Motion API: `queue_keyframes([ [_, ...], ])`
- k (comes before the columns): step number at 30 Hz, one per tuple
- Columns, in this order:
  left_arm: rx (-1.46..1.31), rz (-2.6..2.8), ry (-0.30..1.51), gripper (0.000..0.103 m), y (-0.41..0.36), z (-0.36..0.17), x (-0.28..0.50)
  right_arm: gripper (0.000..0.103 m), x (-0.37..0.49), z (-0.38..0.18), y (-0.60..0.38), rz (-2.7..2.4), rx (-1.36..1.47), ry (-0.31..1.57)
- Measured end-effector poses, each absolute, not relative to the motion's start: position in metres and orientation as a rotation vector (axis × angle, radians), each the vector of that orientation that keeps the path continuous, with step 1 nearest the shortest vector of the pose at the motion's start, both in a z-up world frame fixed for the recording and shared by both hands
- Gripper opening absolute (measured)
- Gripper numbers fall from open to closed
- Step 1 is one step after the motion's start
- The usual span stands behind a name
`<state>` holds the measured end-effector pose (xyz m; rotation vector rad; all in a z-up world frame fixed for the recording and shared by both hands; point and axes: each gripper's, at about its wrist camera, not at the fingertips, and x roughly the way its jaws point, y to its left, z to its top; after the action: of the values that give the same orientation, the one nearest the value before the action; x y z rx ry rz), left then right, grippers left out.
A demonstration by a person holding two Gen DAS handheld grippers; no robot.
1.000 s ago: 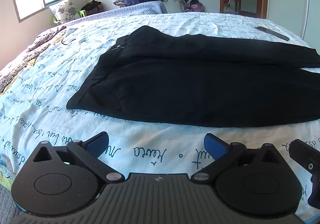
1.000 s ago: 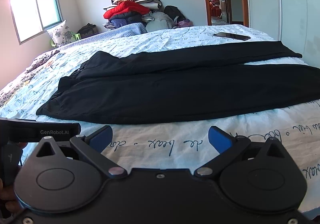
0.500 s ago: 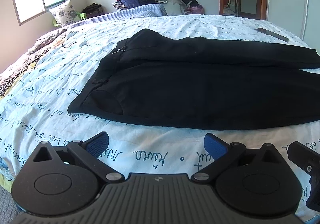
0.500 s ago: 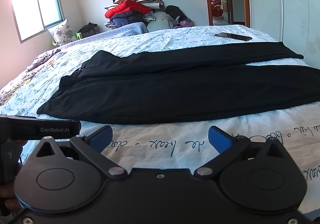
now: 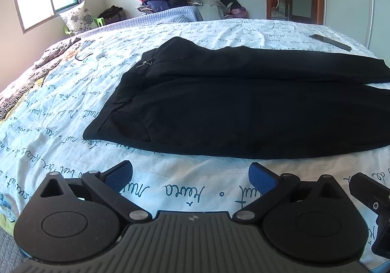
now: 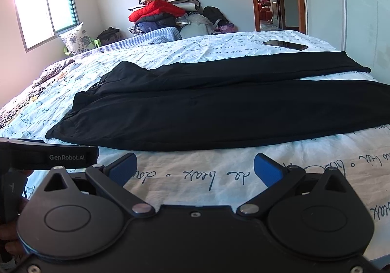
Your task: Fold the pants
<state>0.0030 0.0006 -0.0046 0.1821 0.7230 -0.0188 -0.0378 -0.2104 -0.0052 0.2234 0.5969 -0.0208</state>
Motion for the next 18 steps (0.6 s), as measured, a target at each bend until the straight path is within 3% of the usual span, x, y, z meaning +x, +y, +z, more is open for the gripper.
queue_keyframes([
  [18, 0.191, 0.001, 0.738, 0.103, 0.003, -0.0084, 0.0113, 0.103, -0.0349, -0.004, -0.2119, 0.023, 0.259, 0.582],
])
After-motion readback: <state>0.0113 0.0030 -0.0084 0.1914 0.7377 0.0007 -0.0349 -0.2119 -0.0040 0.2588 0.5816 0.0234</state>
